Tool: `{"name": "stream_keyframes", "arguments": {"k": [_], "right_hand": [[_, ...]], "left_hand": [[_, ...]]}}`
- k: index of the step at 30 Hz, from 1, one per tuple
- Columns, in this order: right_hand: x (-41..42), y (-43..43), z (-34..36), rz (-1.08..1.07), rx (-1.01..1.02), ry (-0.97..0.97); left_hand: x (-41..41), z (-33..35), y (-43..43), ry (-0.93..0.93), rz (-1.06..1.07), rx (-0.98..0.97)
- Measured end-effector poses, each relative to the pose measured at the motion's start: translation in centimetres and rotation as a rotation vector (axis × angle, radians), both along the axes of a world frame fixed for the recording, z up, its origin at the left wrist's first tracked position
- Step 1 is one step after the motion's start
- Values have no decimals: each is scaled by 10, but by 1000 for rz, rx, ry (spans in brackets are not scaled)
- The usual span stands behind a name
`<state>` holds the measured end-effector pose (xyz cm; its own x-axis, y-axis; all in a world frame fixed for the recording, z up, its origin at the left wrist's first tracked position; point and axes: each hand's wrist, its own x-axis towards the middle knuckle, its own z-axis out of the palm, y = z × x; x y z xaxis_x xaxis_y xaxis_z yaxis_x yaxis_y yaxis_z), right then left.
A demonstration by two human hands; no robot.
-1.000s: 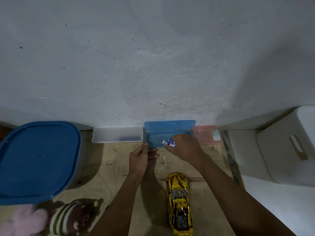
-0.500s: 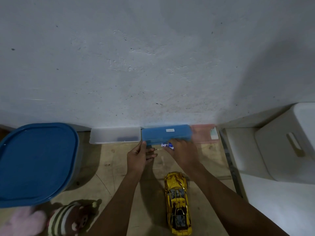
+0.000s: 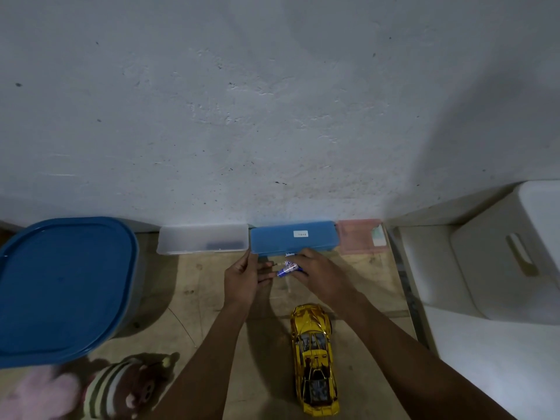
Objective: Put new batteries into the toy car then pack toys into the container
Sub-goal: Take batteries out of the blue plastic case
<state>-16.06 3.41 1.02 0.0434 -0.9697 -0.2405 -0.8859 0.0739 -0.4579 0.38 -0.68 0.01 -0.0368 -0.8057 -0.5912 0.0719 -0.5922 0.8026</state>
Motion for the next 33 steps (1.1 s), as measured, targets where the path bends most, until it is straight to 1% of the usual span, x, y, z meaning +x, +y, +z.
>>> {"name": "stream_keyframes", "arguments": {"k": [5,10,17,22,25,28,30,33], "right_hand": [[0,4,-1,-54,-90,39],[2,11,-4,-65,-164,90],[-3,18,-10,-32,-221,135],[-8,22,-12,-58,-274,165],[-8,18,-13,-102,-269,168],[-10,17,-15,-141,-269,239],[-11,19,-13,-154,-340,290],[-16,17,-10,-191,-451,313]], "left_hand": [[2,0,0,-1,-10,28],[1,4,0,34,-8,31],[-1,10,4,52,14,-16],[0,9,4,44,13,-28],[-1,8,3,40,28,-30],[-3,8,3,32,51,-30],[-4,7,3,29,65,-30],[-5,8,3,29,79,-26]]}}
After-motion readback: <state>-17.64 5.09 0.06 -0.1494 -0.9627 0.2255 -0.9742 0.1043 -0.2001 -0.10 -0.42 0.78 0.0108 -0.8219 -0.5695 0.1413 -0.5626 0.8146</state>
